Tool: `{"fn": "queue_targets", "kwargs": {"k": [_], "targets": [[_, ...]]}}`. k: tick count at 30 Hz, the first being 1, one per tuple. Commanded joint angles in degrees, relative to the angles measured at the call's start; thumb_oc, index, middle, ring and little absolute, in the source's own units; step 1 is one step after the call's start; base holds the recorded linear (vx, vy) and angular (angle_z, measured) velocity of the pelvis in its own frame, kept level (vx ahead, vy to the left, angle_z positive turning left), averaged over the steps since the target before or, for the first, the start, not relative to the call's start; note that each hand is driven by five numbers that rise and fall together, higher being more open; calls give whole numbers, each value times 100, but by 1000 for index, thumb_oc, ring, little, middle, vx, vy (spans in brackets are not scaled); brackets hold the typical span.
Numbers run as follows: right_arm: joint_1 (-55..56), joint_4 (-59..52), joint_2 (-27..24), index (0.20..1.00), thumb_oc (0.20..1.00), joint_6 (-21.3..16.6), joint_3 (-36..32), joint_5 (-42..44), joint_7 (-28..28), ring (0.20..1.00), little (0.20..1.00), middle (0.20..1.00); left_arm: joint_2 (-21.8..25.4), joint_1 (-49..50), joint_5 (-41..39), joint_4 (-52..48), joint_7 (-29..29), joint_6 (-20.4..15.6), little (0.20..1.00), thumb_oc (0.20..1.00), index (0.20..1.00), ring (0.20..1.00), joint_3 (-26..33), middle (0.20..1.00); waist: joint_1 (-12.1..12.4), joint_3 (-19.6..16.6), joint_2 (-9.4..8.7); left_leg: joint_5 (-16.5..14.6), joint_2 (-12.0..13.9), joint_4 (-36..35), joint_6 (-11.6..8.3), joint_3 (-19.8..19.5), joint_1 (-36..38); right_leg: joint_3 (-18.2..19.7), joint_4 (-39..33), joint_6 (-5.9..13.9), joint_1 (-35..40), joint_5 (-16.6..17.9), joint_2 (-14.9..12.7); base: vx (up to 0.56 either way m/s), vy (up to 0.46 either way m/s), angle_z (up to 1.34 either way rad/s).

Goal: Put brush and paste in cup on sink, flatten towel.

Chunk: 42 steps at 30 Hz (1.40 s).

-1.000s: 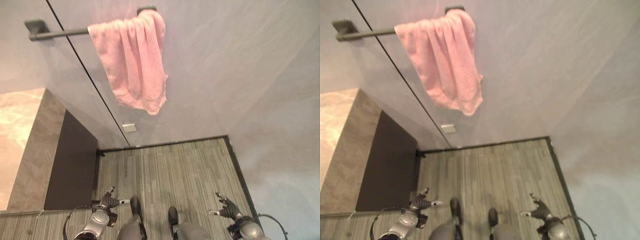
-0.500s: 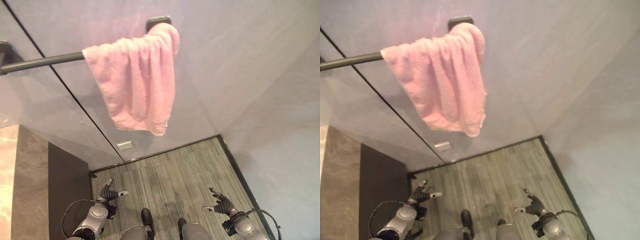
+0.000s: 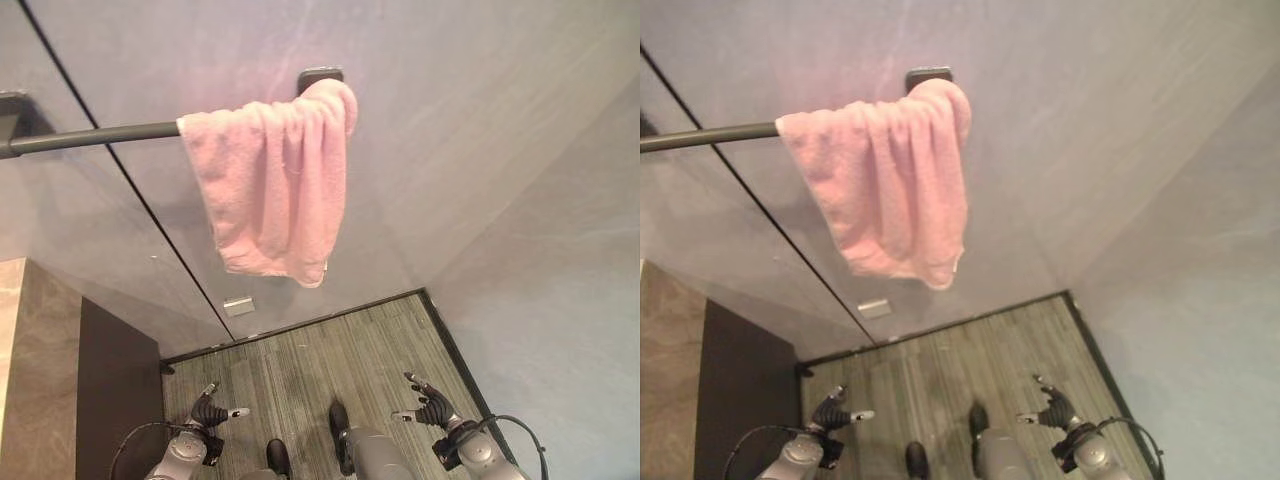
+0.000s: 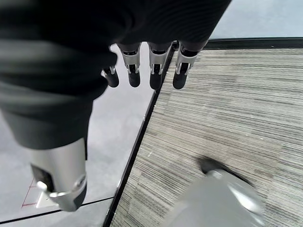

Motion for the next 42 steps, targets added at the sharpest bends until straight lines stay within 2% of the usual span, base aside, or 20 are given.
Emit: {"fn": "queue_targets", "kwargs": {"k": [1,9,10,12,16,17,18,19,20,21,22,25,34,40,42], "targets": [[-139,-247,-145,1000,1000,-128,-48,91,-37,1000,1000,1000,143,-156,26,-312,10,-193,1000,1000,1000,1000,66,1000,-141,174,55,-77,-144,452,-444,-204,-6,-39,215,134,305,551,48,111,-44,12],[-134,-116,-161,1000,1000,-118,-1,91,-2,1000,1000,1000,57,-166,50,-258,-6,-184,1000,1000,1000,1000,12,1000,-93,18,8,-202,-125,468,-507,-361,100,-52,122,18,658,439,87,117,-100,31],[-71,-170,-285,1000,1000,-122,-93,168,-31,1000,1000,1000,-17,-186,-4,-177,-37,-161,1000,1000,1000,1000,-26,1000,-113,-82,59,-225,5,953,-701,-497,72,-187,187,-183,879,133,207,320,-322,23],[-47,-236,-401,1000,1000,-132,-187,257,-59,1000,1000,1000,-15,-250,-25,-250,-34,-159,1000,1000,1000,1000,-67,1000,-138,9,37,-63,56,1842,-909,-501,-301,-282,171,-293,1018,48,199,197,-236,62],[-47,-236,-401,1000,1000,-132,-187,257,-59,1000,1000,1000,-16,-250,-25,-250,-34,-159,1000,1000,1000,1000,-67,1000,-142,5,40,-66,58,1850,-909,-504,-310,-285,171,-293,1014,48,199,10,-30,28],[-65,-173,-492,1000,1000,-137,-236,242,-113,1000,1000,1000,16,-334,-43,-323,-48,-169,1000,1000,1000,1000,-129,1000,-72,129,-25,139,47,2598,-1054,-566,-674,-346,156,-375,1139,11,159,137,-94,-2],[46,-23,-489,1000,1000,-112,-374,222,-259,1000,1000,1000,51,-408,-83,-361,-50,-145,1000,1000,1000,1000,-191,1000,-174,87,-38,168,735,1742,-955,185,-786,-550,67,-336,1305,-131,27,256,4,67],[58,41,-511,1000,1000,-101,-424,214,-317,1000,1000,1000,53,-393,-64,-319,-12,-169,1000,1000,1000,1000,-203,1000,-99,5,24,543,972,846,-1043,-4,-826,-492,27,-232,1356,-187,-13,235,83,91],[61,40,-513,1000,1000,-101,-424,214,-317,1000,1000,1000,51,-391,-64,-318,-12,-170,1000,1000,1000,1000,-204,1000,-103,3,24,558,967,819,-1045,-5,-814,-495,30,-233,1357,-191,-15,180,154,106],[-4,26,-531,1000,1000,-88,-401,168,-294,1000,1000,1000,65,-350,-115,-345,-20,-172,1000,1000,1000,1000,-167,1000,-95,-8,83,455,950,699,-1021,-183,-641,-433,88,-219,1342,-249,-7,88,96,32],[-18,95,-507,1000,1000,-82,-387,151,-316,1000,1000,1000,66,-330,-117,-323,5,-174,1000,1000,1000,1000,-162,1000,-101,-51,127,543,948,540,-1052,-235,-611,-421,88,-199,1318,-232,-22,159,219,-61],[-135,21,-371,1000,1000,-32,-403,193,-245,1000,1000,1000,125,-131,-10,-466,-116,-187,1000,1000,1000,1000,-218,1000,-98,-191,238,429,717,302,-973,20,-287,-187,-95,-58,1402,-7,-215,148,239,-82],[-302,-55,-217,1000,1000,-34,-303,182,-224,1000,1000,1000,271,39,123,-879,-156,-203,1000,1000,1000,1000,-207,1000,65,-344,241,335,558,124,-871,130,1,-107,-309,104,1584,124,-387,50,94,-18],[-292,-566,-375,1000,1000,-137,-556,295,-276,1000,1000,1000,707,421,117,-1927,-253,-295,1000,1000,1000,1000,70,1000,138,-448,244,432,604,-143,-914,87,134,-252,-455,122,1738,134,-413,13,9,5],[-185,-1008,-516,1000,1000,-179,-827,545,-173,1000,1000,1000,1090,691,43,-2696,-483,-352,1000,1000,1000,1000,248,1000,153,-454,246,463,631,-143,-944,28,86,-337,-506,117,1761,140,-422,-13,-24,15]]}}
